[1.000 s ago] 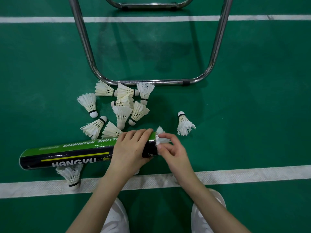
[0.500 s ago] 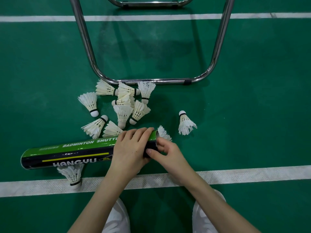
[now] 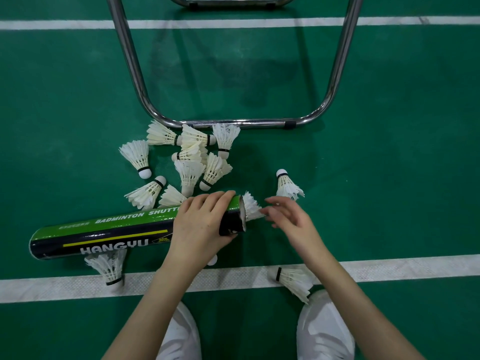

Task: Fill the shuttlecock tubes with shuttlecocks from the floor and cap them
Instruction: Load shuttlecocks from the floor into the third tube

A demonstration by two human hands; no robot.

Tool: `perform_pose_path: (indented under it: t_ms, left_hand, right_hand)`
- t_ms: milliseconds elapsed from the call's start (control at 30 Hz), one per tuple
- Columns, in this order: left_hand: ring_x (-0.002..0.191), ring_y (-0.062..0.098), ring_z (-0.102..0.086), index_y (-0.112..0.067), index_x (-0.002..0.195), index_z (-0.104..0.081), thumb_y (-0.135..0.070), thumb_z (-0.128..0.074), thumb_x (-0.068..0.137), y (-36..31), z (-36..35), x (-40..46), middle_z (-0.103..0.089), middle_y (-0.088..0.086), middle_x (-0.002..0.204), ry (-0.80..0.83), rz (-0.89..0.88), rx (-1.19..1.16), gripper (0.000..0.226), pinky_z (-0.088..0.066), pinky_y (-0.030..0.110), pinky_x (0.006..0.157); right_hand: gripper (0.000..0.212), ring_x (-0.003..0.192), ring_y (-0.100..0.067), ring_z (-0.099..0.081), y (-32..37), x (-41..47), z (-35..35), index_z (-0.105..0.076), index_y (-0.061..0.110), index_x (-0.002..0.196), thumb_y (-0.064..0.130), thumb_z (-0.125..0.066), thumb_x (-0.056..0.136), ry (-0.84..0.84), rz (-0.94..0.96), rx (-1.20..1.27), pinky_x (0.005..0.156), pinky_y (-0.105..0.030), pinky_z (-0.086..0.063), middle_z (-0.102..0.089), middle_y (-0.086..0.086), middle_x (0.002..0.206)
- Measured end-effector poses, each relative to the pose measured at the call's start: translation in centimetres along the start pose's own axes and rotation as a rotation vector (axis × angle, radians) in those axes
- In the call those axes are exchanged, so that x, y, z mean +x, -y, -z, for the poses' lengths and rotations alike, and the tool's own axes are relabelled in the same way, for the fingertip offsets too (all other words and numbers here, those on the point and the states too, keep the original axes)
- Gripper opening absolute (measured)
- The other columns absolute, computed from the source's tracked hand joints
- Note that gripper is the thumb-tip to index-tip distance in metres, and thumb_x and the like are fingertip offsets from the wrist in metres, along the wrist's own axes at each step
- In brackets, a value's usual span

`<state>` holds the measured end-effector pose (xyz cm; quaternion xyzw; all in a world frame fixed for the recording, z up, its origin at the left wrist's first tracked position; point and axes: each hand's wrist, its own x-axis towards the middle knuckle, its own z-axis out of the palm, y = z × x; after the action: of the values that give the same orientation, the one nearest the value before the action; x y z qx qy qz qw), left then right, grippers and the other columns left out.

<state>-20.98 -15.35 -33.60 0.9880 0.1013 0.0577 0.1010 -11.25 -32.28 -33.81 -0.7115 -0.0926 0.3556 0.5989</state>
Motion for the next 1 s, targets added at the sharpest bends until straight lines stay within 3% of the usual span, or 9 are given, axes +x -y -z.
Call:
perform_pose_path:
  t_ms: [100,233,333,433,500,633,767,867,1000]
  left_hand:
    - [0.096,0.024,-0.061,-0.014,0.12,-0.057,-0.038,-0.084,0.053,0.0,-0.1,-0.1,-0.064,0.001,0.111,0.014,0.001,0.002,0.075,-0.046,0.037,0.082]
    - [0.096,0.025,-0.061,-0.014,0.12,-0.056,-0.038,-0.084,0.053,-0.1,-0.1,-0.2,-0.064,0.001,0.111,0.027,-0.009,-0.001,0.076,-0.046,0.038,0.081]
    - [0.096,0.025,-0.062,-0.014,0.121,-0.055,-0.04,-0.083,0.054,0.0,-0.1,-0.3,-0.065,0.001,0.11,0.04,-0.018,0.001,0.077,-0.047,0.039,0.082]
    - [0.091,0.024,-0.063,-0.011,0.117,-0.052,-0.041,-0.085,0.05,-0.1,0.1,-0.1,-0.066,0.001,0.102,0.052,0.011,-0.013,0.081,-0.048,0.037,0.08]
    - [0.089,0.024,-0.064,-0.01,0.113,-0.053,-0.04,-0.086,0.047,0.0,0.2,0.0,-0.066,0.002,0.098,0.039,0.015,-0.025,0.079,-0.048,0.036,0.079]
    - [0.097,0.026,-0.062,-0.011,0.11,-0.056,-0.037,-0.087,0.047,0.2,0.3,0.3,-0.065,0.004,0.107,0.002,-0.014,-0.032,0.075,-0.048,0.036,0.08]
    - [0.097,0.029,-0.06,-0.011,0.112,-0.056,-0.04,-0.086,0.049,0.6,0.3,0.7,-0.062,0.006,0.11,0.024,-0.007,-0.042,0.076,-0.049,0.039,0.081]
    - [0.094,0.027,-0.061,-0.012,0.112,-0.057,-0.042,-0.085,0.049,0.8,0.5,0.8,-0.063,0.004,0.107,0.039,-0.017,-0.047,0.075,-0.048,0.036,0.079]
    - [0.093,0.023,-0.061,-0.015,0.114,-0.056,-0.044,-0.083,0.053,0.7,0.8,1.0,-0.063,0.0,0.108,0.043,-0.024,-0.07,0.073,-0.047,0.034,0.078]
  right_hand:
    - [0.025,0.085,-0.014,-0.059,-1.3,0.4,1.3,-0.05,0.026,0.114,0.011,-0.05,0.093,-0.182,-0.048,0.017,0.083,-0.028,-0.047,-0.061,-0.004,0.105]
    - [0.041,0.103,-0.014,-0.056,-2.1,0.9,1.7,-0.04,0.039,0.127,0.016,-0.049,0.094,-0.204,-0.063,-0.058,0.095,-0.036,-0.046,-0.052,0.007,0.119]
    - [0.049,0.112,-0.014,-0.053,-2.2,2.0,1.6,-0.033,0.03,0.14,0.021,-0.05,0.094,-0.187,-0.099,-0.131,0.104,-0.035,-0.04,-0.046,0.008,0.127]
    - [0.046,0.118,-0.021,-0.052,-2.1,3.0,2.0,-0.04,0.024,0.137,0.023,-0.052,0.093,-0.237,-0.132,-0.14,0.107,-0.037,-0.037,-0.049,-0.002,0.134]
    - [0.038,0.118,-0.019,-0.052,-1.8,3.0,2.2,-0.049,0.019,0.13,0.02,-0.053,0.092,-0.287,-0.11,-0.104,0.106,-0.034,-0.039,-0.053,-0.001,0.13]
    - [0.02,0.097,0.003,-0.058,-0.7,1.7,2.3,-0.064,0.012,0.11,0.012,-0.054,0.092,-0.366,0.009,-0.052,0.084,-0.005,-0.041,-0.065,0.0,0.113]
    - [0.016,0.078,-0.003,-0.059,0.1,0.0,2.0,-0.066,0.024,0.09,0.01,-0.057,0.089,-0.297,0.049,-0.031,0.072,-0.012,-0.044,-0.067,0.002,0.087]
    - [0.02,0.059,-0.006,-0.041,0.6,-0.9,1.3,-0.066,0.024,0.085,0.005,-0.06,0.086,-0.248,0.084,-0.058,0.057,-0.017,-0.036,-0.052,0.003,0.059]
    - [0.027,0.069,-0.004,-0.053,1.8,-1.1,-0.6,-0.062,0.025,0.088,-0.001,-0.06,0.084,-0.148,0.121,-0.054,0.071,-0.015,-0.045,-0.063,0.013,0.08]
